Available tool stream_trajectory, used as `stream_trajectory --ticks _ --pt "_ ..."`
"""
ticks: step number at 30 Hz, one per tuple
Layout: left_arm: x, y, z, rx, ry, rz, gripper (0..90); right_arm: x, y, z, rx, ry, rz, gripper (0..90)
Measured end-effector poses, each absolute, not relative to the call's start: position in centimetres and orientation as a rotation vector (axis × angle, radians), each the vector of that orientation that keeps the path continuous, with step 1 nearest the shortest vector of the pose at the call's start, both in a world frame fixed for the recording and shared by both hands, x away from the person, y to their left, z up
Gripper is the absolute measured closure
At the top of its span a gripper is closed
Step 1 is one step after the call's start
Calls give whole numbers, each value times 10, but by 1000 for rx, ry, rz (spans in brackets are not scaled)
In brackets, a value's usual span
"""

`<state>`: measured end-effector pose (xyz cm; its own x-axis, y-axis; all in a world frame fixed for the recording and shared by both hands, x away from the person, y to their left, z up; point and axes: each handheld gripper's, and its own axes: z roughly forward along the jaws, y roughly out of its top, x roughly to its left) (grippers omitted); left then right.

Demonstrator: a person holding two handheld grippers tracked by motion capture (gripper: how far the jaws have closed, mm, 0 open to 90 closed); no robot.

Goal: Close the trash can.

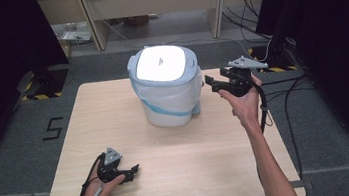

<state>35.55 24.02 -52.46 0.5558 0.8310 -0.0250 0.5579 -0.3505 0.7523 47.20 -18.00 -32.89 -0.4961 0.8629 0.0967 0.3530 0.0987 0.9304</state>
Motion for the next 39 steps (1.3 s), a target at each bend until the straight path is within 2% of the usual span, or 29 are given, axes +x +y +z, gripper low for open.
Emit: stream_trajectory --ticks 5,12,25,39 --pt "355 240 -525 2054 1113 474 135 461 -186 -339 1188 1899 1393 235" --pt "355 240 -525 2055 1113 474 135 448 -189 -363 1196 1939 1390 188" --pt "356 240 -525 2055 1113 473 135 421 -190 -412 1214 2001 1403 186" --pt "356 240 -525 2054 1113 474 135 398 -189 -442 1221 1998 1374 190"
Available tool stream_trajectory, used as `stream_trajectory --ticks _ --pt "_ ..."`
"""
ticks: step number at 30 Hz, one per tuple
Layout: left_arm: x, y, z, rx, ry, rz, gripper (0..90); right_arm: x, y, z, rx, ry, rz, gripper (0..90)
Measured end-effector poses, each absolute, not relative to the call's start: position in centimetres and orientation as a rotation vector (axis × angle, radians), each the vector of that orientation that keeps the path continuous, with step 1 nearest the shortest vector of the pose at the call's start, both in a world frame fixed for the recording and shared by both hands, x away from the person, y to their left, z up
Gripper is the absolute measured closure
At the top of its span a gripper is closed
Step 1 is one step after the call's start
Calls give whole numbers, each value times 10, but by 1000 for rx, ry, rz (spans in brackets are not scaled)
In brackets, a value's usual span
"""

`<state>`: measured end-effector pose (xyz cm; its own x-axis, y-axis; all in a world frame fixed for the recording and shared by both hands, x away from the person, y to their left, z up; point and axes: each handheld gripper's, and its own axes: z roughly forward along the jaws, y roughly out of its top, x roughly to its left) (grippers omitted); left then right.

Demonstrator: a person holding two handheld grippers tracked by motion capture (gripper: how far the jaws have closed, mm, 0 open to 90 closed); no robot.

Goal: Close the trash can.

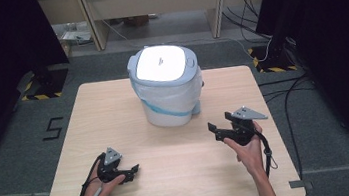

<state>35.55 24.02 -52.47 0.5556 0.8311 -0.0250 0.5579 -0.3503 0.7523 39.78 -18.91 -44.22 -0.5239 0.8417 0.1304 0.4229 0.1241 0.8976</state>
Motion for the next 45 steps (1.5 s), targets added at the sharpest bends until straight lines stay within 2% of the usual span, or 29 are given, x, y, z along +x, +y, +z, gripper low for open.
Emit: stream_trajectory --ticks 11,45 --pt "356 240 -525 2055 1113 474 135 388 -173 -472 1215 2103 1293 195" --pt "356 240 -525 2054 1113 474 135 354 -153 -518 1220 2276 969 162"
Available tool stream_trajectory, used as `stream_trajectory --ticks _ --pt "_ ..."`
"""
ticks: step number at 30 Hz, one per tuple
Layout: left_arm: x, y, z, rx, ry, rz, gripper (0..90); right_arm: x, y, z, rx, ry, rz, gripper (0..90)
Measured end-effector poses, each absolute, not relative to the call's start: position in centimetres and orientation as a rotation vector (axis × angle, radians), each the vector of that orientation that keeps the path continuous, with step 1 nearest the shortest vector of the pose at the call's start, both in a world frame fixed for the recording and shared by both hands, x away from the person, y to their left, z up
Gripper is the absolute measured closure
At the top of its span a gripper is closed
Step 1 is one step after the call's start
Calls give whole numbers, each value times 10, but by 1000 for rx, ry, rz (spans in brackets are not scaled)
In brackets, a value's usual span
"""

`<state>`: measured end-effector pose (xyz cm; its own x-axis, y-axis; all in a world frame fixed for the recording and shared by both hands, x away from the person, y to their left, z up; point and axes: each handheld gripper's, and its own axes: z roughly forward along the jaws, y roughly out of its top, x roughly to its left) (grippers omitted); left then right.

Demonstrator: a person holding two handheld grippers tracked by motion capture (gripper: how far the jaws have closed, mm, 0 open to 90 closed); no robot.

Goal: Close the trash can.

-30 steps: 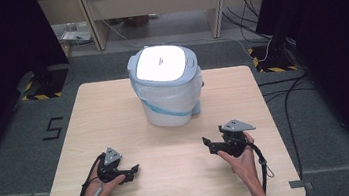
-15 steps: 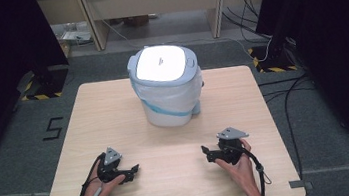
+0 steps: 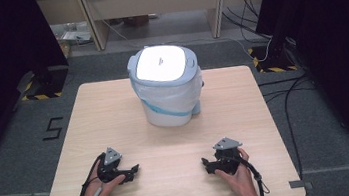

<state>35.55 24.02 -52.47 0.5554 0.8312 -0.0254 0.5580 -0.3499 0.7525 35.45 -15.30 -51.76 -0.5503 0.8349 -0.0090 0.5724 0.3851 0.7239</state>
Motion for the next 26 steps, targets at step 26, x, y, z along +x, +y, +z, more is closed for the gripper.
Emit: stream_trajectory --ticks 26 --pt "355 240 -525 2054 1113 474 135 343 -158 -518 1209 2289 965 142"
